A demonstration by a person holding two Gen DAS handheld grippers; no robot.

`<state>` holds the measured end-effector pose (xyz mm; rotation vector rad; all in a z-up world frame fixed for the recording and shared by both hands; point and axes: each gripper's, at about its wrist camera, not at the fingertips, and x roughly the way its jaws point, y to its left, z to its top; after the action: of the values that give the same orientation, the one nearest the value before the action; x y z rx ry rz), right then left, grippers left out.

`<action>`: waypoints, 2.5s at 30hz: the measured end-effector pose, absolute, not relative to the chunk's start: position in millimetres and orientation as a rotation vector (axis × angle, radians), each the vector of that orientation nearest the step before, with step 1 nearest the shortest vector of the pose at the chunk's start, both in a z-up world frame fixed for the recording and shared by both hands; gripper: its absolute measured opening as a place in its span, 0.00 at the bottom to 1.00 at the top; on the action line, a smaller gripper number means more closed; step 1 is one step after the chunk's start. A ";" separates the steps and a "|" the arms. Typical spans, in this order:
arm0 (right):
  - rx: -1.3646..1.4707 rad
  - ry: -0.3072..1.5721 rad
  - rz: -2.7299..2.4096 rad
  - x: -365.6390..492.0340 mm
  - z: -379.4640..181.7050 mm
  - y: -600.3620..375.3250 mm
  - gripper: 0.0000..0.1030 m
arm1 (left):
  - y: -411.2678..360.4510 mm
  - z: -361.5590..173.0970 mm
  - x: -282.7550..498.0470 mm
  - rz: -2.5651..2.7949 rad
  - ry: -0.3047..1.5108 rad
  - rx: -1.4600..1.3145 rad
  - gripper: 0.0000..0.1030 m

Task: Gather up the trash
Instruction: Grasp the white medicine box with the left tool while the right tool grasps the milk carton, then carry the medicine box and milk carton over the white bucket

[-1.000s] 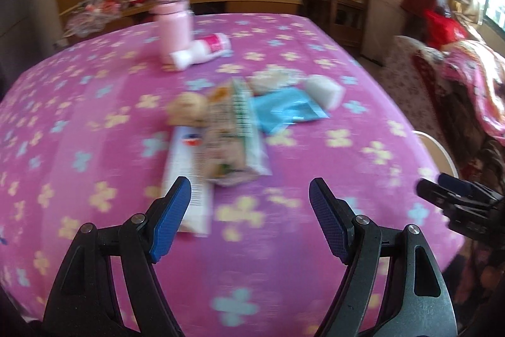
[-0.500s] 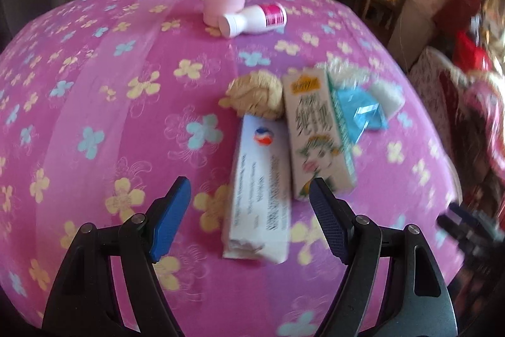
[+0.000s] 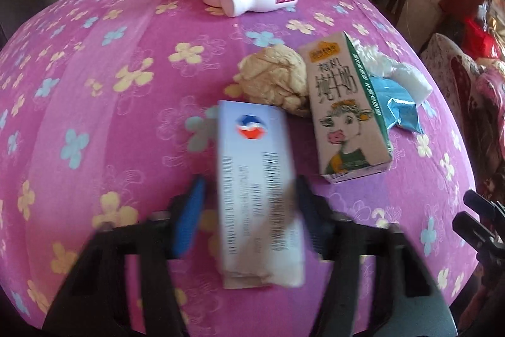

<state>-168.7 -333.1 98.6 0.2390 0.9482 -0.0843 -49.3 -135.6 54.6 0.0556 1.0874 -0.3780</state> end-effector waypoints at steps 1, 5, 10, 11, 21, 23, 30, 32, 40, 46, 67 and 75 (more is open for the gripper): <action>0.239 0.946 -0.071 -164.2 100.3 -328.2 0.73 | -129.5 55.6 -49.1 -0.365 1.085 0.057 0.47; 0.220 0.941 -0.027 -139.4 106.8 -304.9 0.73 | -102.0 56.3 -51.8 -0.312 1.074 0.075 0.46; 0.143 0.928 -0.008 -94.8 114.7 -266.1 0.73 | -66.8 57.5 -55.7 -0.249 1.060 0.057 0.46; 0.119 0.929 -0.018 -83.0 115.6 -256.7 0.73 | -62.3 57.0 -56.3 -0.243 1.061 0.053 0.46; -0.114 1.031 -0.141 -15.1 83.9 -215.0 0.60 | -54.2 51.7 -60.1 -0.265 1.052 0.033 0.46; -0.056 1.025 -0.095 -22.8 81.8 -222.9 0.60 | -53.6 51.8 -61.4 -0.277 1.056 0.023 0.46; 0.132 1.058 0.082 -89.3 92.3 -248.0 0.59 | -56.0 54.2 -73.0 -0.313 1.074 -0.010 0.46; 0.146 1.086 0.113 -118.0 90.2 -255.5 0.59 | -59.5 54.6 -79.6 -0.317 1.074 -0.003 0.46; 0.150 1.109 -0.002 -151.3 76.1 -271.6 0.74 | -72.9 51.2 -85.7 -0.278 1.084 0.019 0.49; 0.126 1.072 -0.013 -146.9 73.2 -266.5 0.57 | -79.4 49.9 -82.9 -0.248 1.065 0.044 0.48; 0.298 0.860 -0.007 -239.3 136.7 -359.2 0.54 | -182.3 110.6 -145.2 -0.507 0.955 0.067 0.45; 0.362 0.820 -0.130 -275.8 143.5 -426.8 0.54 | -251.4 123.1 -168.6 -0.605 0.930 0.127 0.45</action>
<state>-275.8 -426.8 143.5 0.3617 0.8200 -0.1298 -168.6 -251.4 123.1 0.1266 0.9301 -0.6054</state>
